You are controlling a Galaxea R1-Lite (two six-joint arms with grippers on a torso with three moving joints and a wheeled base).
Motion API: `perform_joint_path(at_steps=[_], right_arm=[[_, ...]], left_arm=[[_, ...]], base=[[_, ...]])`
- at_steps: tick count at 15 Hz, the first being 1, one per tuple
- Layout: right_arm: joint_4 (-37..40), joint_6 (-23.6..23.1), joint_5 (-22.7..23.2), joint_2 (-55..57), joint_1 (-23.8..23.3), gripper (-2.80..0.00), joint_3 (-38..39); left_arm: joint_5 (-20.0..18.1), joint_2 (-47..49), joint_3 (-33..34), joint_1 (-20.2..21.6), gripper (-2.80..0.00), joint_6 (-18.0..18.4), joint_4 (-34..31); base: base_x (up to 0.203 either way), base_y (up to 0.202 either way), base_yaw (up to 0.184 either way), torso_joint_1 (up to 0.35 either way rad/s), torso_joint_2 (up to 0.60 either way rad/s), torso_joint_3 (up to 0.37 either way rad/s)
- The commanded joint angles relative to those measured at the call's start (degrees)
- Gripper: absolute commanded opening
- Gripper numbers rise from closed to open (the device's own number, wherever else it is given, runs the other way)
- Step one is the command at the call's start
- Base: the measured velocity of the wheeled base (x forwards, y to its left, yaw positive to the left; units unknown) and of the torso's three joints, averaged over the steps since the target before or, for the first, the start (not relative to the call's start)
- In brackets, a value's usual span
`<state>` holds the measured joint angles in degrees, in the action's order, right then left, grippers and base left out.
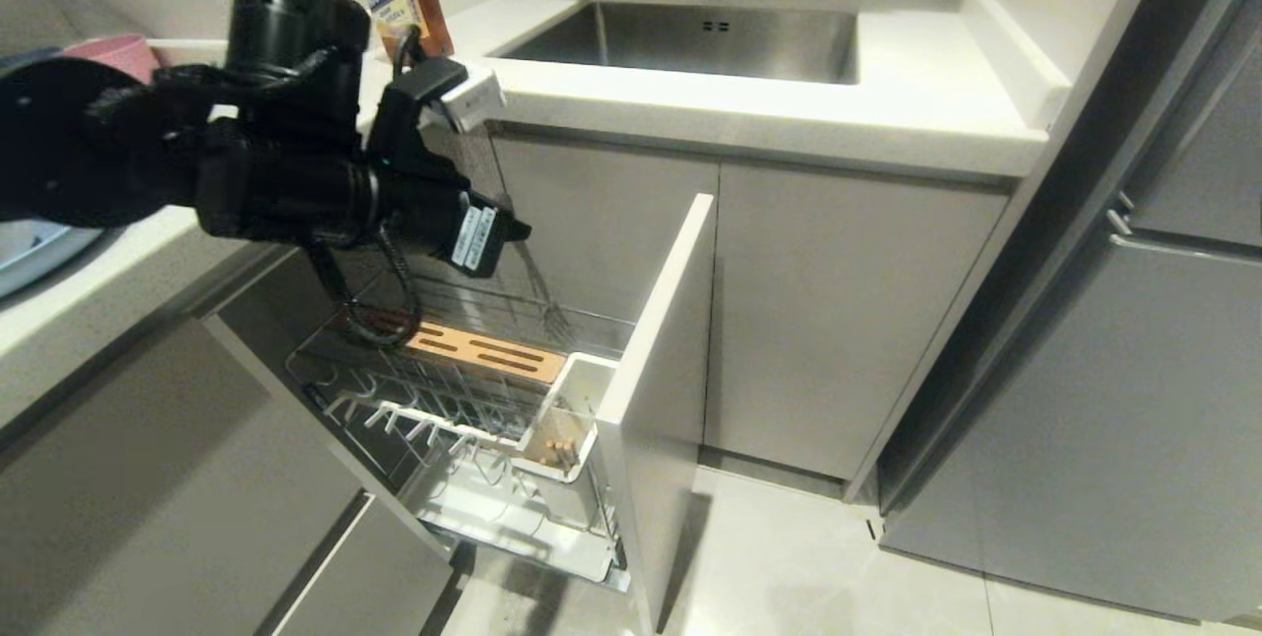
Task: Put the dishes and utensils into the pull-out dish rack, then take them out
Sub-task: Take the fork out of the cupboard
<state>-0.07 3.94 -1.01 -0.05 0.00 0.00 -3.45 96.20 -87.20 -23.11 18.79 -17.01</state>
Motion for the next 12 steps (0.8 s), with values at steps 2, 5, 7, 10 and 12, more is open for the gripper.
perform_joint_path(at_steps=[2,5,7,10,12], right_arm=[[0.0,0.0,0.0,0.0,0.0,-2.80,0.0],[0.0,0.0,0.0,0.0,0.0,-2.80,0.0],[0.0,0.0,0.0,0.0,0.0,-2.80,0.0],[0.0,0.0,0.0,0.0,0.0,-2.80,0.0],[0.0,0.0,0.0,0.0,0.0,-2.80,0.0]], left_arm=[[-0.8,-9.5,3.0,0.3,-2.80,-2.6,0.3],[-1.4,-17.4,6.3,3.7,-2.80,-10.3,4.5],[-2.1,-23.0,6.8,7.4,-2.80,-15.1,7.4],[-2.4,-31.2,7.5,16.2,-2.80,-22.6,8.5],[-2.4,-35.5,8.1,23.2,-2.80,-27.5,8.8]], base=[[0.000,0.000,0.000,0.000,0.00,0.000],[0.000,0.000,0.000,0.000,0.00,0.000],[0.000,0.000,0.000,0.000,0.00,0.000],[0.000,0.000,0.000,0.000,0.00,0.000],[0.000,0.000,0.000,0.000,0.00,0.000]])
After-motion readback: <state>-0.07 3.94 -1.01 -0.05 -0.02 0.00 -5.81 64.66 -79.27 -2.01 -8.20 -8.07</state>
